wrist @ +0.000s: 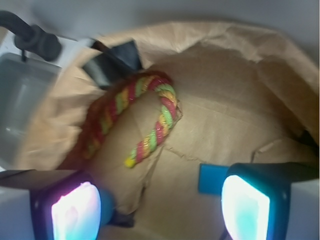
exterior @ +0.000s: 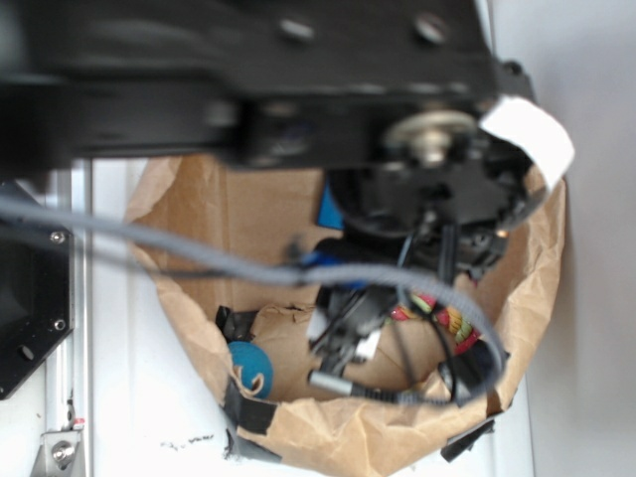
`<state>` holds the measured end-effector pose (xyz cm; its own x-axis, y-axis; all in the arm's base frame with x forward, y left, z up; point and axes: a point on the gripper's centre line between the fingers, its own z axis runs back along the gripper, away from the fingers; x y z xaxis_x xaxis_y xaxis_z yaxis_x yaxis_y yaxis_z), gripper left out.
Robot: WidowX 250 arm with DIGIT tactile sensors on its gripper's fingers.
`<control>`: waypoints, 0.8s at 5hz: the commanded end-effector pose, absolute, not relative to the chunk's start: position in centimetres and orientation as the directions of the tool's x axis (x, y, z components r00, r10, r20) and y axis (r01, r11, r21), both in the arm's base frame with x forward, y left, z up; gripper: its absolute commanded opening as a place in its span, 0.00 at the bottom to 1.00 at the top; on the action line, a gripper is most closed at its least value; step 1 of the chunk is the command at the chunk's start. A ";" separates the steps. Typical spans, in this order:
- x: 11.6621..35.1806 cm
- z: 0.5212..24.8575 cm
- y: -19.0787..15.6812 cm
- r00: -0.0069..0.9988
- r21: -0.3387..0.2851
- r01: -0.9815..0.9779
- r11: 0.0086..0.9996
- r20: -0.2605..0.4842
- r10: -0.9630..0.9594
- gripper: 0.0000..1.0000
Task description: Grab the multicolored rope.
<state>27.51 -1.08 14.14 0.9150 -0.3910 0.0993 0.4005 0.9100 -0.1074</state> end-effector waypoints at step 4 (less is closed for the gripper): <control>32.0 7.3 -1.7 0.908 -0.079 0.392 0.917 0.195 -0.371 1.00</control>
<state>31.07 -1.11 5.87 0.9216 -0.3596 0.1464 0.3760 0.9205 -0.1060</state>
